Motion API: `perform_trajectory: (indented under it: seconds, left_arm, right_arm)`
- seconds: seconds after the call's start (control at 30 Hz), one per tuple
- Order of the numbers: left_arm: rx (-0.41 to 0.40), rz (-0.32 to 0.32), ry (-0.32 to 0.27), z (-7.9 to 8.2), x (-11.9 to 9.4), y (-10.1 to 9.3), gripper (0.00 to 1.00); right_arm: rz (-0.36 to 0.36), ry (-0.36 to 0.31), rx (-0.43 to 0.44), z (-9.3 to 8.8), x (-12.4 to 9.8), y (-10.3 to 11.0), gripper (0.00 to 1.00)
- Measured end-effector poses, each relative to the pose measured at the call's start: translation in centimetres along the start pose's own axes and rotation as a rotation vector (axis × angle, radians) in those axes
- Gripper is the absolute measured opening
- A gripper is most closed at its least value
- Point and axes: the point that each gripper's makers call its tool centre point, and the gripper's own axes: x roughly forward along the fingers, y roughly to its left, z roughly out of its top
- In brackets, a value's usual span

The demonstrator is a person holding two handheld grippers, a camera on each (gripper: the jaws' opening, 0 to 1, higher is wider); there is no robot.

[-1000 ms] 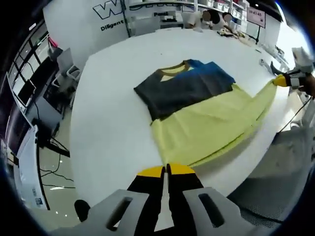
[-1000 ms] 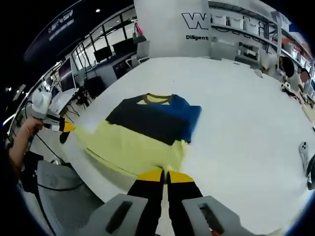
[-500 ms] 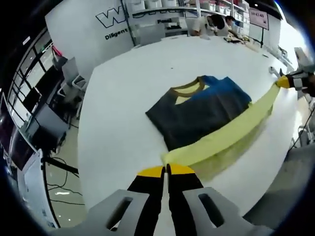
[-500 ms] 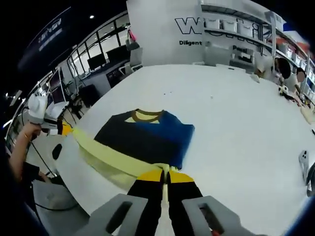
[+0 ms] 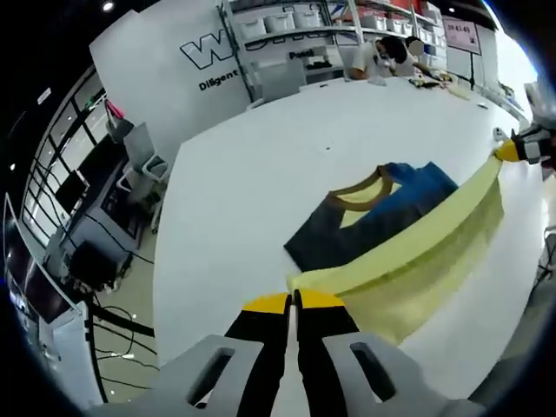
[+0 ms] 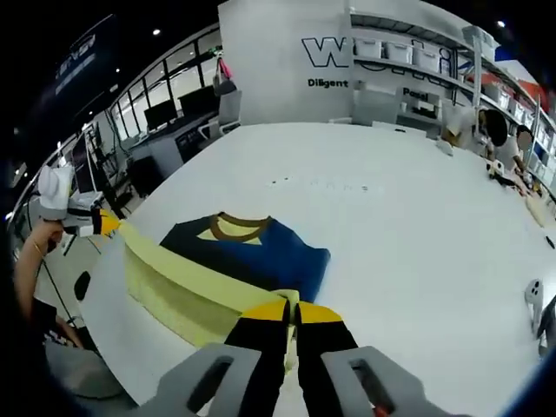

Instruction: Fold the garment on the visible template until the final outline fits inside the template.

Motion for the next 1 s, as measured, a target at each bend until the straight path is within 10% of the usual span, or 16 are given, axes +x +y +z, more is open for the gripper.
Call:
perform_trajectory:
  seconds: [1.0]
  left_arm:
    - [-0.02,0.054,0.018,2.0,10.1,2.2,0.05]
  right_arm:
    - [-0.026,0.026,0.054,2.7,10.4,-2.5,0.0]
